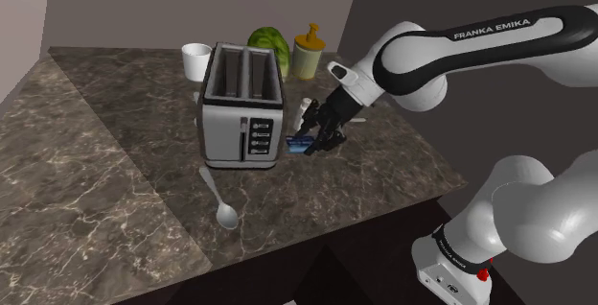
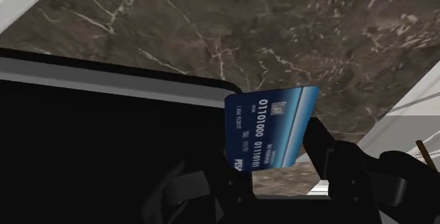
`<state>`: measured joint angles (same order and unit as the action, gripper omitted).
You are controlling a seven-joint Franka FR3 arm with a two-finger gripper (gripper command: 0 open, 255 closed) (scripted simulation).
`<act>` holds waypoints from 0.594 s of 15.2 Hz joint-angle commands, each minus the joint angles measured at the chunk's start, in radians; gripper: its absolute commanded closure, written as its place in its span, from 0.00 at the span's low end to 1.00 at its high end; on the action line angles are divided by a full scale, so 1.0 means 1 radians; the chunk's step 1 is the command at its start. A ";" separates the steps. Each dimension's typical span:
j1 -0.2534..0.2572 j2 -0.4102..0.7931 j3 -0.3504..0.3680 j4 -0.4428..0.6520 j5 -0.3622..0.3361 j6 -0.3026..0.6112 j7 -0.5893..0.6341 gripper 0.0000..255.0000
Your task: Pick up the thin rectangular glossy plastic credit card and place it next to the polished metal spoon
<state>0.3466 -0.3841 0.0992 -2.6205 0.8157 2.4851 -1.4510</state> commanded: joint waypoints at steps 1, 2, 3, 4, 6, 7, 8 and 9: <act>0.013 0.057 0.026 0.056 0.002 0.021 0.032 1.00; 0.019 0.090 0.039 0.086 0.002 0.034 0.047 1.00; 0.025 0.124 0.051 0.117 0.000 0.047 0.063 1.00; 0.030 0.157 0.063 0.148 -0.005 0.059 0.080 1.00; 0.039 0.223 0.086 0.213 -0.021 0.081 0.118 1.00; 0.043 0.256 0.096 0.246 -0.033 0.090 0.139 1.00; 0.046 0.289 0.106 0.280 -0.047 0.099 0.161 1.00; 0.050 0.322 0.116 0.315 -0.063 0.108 0.184 1.00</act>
<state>0.3932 -0.0920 0.2052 -2.3374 0.7673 2.5845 -1.2905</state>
